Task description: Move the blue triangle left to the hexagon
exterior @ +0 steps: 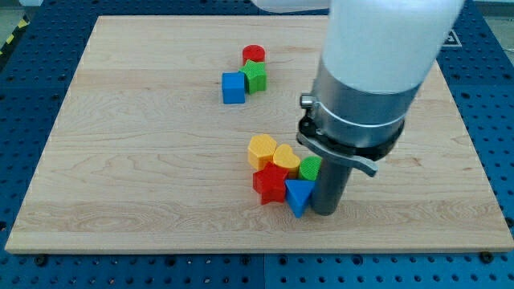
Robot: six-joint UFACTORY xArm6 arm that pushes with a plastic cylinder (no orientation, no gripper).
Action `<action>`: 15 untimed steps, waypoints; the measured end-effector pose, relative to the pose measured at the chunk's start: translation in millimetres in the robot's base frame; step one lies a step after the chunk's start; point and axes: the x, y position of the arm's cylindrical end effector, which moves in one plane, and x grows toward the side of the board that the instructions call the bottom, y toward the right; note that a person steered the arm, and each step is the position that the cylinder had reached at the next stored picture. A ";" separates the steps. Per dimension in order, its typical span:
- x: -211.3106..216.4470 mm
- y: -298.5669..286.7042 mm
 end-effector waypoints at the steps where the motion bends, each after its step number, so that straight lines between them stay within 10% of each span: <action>1: 0.0 -12.5; 11: -127.7 -138.7; 15: -66.6 -197.6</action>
